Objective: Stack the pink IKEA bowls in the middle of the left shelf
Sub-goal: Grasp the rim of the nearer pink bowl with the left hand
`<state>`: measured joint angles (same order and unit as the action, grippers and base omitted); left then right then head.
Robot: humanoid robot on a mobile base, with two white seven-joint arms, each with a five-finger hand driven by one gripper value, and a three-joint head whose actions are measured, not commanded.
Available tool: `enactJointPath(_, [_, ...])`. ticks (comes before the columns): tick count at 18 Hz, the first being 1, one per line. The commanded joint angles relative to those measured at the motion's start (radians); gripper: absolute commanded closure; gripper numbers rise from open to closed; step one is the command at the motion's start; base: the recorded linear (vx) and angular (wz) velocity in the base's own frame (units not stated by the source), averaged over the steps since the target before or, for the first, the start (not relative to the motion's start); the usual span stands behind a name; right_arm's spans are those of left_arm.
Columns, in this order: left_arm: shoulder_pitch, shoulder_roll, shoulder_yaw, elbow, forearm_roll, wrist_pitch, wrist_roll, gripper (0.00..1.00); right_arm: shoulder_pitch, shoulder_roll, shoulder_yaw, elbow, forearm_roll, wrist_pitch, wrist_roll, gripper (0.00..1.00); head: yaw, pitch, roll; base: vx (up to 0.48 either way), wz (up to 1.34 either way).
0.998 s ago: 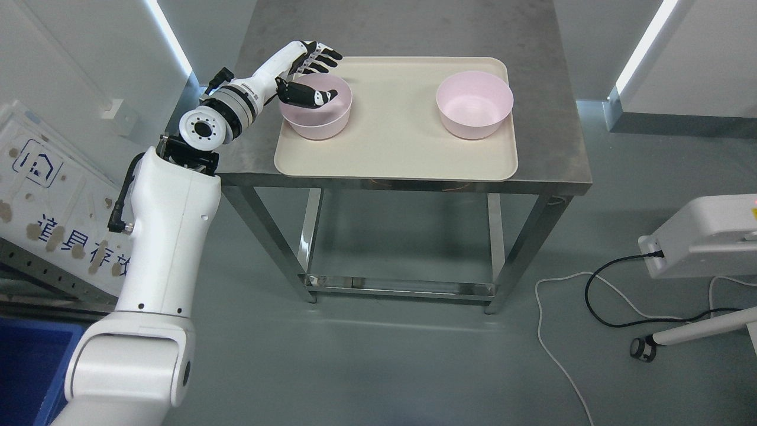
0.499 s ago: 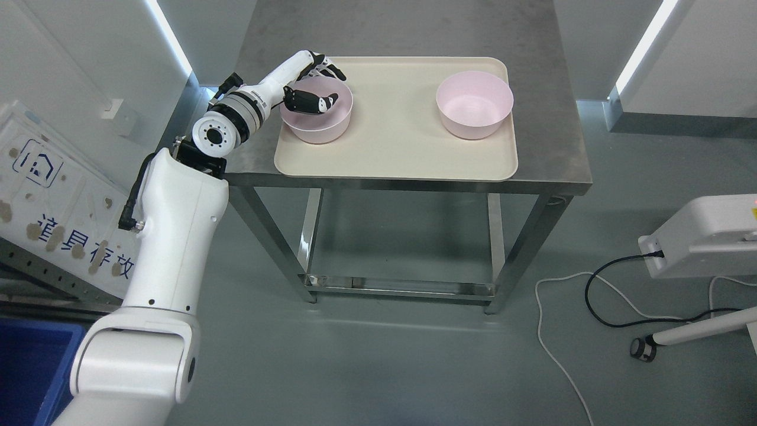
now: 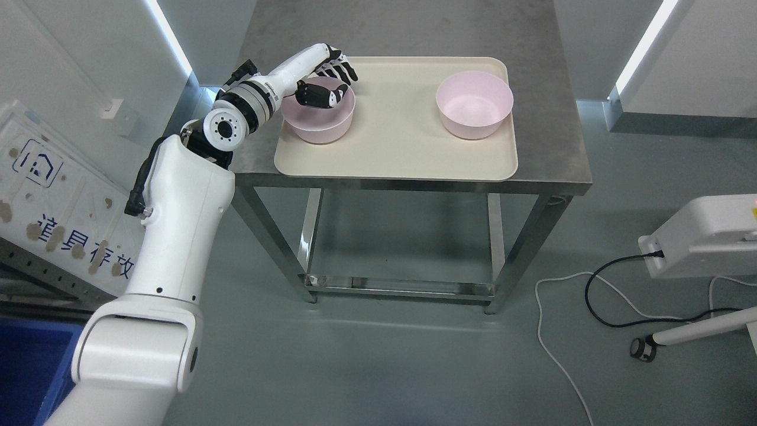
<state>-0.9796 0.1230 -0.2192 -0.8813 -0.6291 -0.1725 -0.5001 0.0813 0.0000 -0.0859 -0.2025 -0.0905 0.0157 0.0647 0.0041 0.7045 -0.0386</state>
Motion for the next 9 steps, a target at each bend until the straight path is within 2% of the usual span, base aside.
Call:
enactJointPath(1, [-0.008, -0.006, -0.034, 0.051, -0.06, -0.007, -0.001, 0.74, 0.0, -0.017, 0.0, 0.0, 0.0, 0.0, -0.003, 0.0, 0.0, 0.0, 0.0, 0.0, 0.0])
enactJointPath(4, [-0.014, -0.006, -0.032, 0.054, -0.073, -0.015, -0.017, 0.76, 0.0, -0.017, 0.0, 0.0, 0.0, 0.0, -0.003, 0.0, 0.0, 0.0, 0.0, 0.0, 0.0])
enactJointPath(7, [-0.013, -0.002, -0.02, 0.056, -0.073, -0.042, -0.037, 0.96, 0.0, -0.017, 0.0, 0.0, 0.0, 0.0, -0.005, 0.0, 0.0, 0.0, 0.0, 0.0, 0.0])
enactJointPath(9, [-0.013, -0.005, 0.014, 0.059, -0.073, -0.071, -0.043, 0.99, 0.0, -0.017, 0.0, 0.0, 0.0, 0.0, -0.003, 0.0, 0.0, 0.0, 0.0, 0.0, 0.0])
